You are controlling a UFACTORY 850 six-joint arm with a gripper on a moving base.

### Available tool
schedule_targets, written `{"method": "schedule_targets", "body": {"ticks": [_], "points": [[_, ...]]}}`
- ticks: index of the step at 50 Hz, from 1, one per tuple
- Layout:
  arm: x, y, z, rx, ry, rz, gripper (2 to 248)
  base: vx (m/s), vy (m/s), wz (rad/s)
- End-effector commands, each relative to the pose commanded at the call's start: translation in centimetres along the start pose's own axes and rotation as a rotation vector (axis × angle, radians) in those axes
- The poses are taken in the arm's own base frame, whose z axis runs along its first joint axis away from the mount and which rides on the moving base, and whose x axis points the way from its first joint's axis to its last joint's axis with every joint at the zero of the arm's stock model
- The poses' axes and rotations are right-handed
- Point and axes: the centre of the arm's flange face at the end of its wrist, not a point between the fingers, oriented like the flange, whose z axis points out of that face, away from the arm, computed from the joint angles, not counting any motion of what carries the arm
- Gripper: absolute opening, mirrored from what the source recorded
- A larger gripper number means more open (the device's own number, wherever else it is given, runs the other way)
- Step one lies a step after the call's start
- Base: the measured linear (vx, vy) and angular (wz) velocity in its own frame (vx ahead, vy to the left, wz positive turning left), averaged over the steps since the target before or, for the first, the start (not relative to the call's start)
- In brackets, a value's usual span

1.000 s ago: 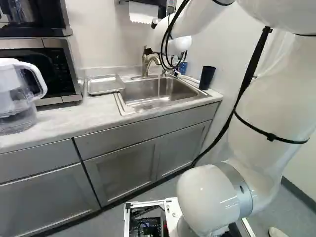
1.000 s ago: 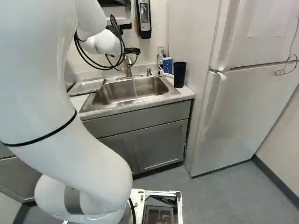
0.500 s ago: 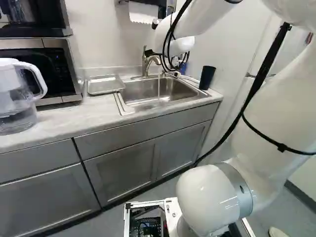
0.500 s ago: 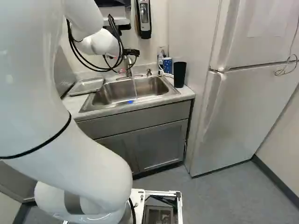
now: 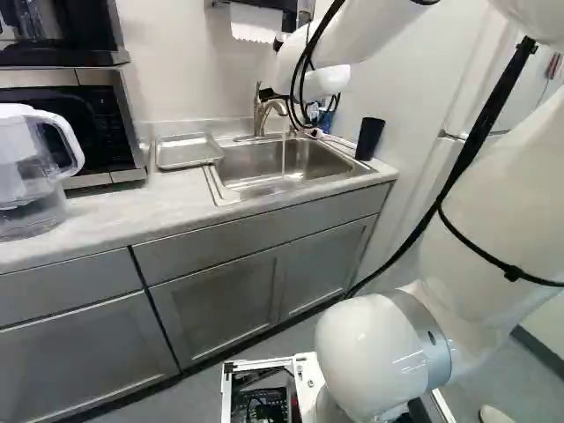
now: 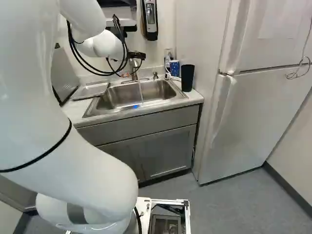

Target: Rinse the cup and place it in the tray

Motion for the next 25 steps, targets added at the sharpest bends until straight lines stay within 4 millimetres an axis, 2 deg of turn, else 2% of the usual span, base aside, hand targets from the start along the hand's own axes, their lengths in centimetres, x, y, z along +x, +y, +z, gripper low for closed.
{"method": "schedule_targets", "body": {"ticks": [25], "points": [[-0.04, 0.2, -0.09, -0.022, 0.0, 0.083, 247, 0.0, 0.0, 0.0]]}}
